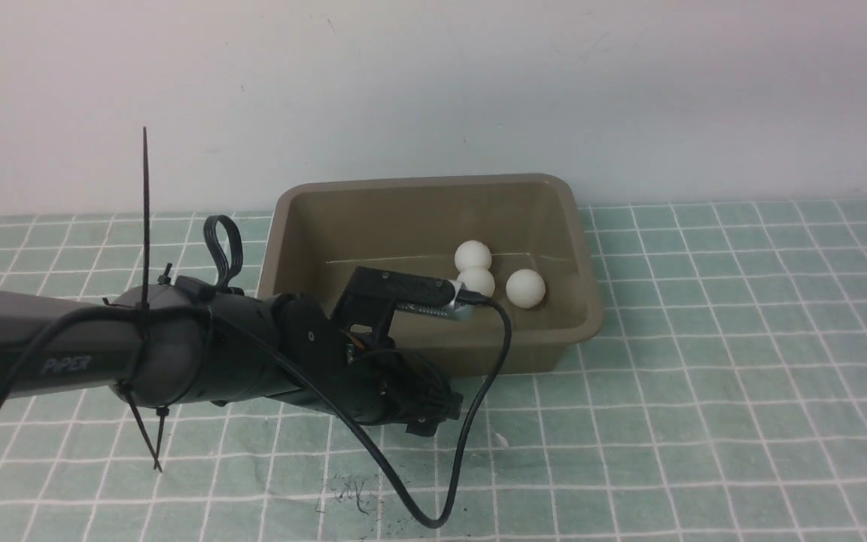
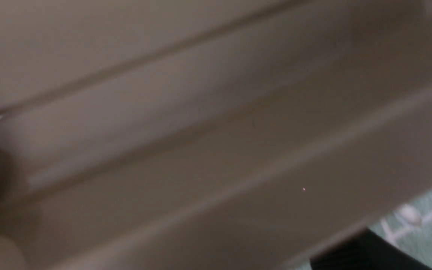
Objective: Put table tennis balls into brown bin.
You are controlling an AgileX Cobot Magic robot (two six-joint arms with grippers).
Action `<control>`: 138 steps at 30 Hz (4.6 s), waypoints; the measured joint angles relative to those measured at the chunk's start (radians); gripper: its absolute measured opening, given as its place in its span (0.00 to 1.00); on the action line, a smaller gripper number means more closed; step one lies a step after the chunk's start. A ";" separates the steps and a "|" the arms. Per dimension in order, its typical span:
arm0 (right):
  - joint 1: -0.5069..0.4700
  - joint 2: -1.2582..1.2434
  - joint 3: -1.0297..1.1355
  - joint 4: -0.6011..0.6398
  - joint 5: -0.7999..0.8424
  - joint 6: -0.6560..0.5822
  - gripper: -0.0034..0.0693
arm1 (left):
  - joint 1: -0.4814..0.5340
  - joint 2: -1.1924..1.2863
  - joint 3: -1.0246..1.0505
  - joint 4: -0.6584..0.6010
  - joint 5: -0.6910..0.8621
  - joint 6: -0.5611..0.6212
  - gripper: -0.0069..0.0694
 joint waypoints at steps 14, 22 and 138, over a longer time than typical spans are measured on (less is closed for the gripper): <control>0.000 -0.170 0.006 -0.300 0.262 0.178 0.63 | -0.001 -0.234 -0.008 0.024 0.368 0.001 0.53; -0.001 -0.549 0.228 -0.566 0.316 0.392 0.10 | 0.135 -0.359 -0.171 0.041 0.466 -0.026 0.53; -0.001 -1.407 1.218 -0.686 -0.416 0.660 0.03 | 0.536 -1.898 1.006 0.558 0.233 -0.257 0.08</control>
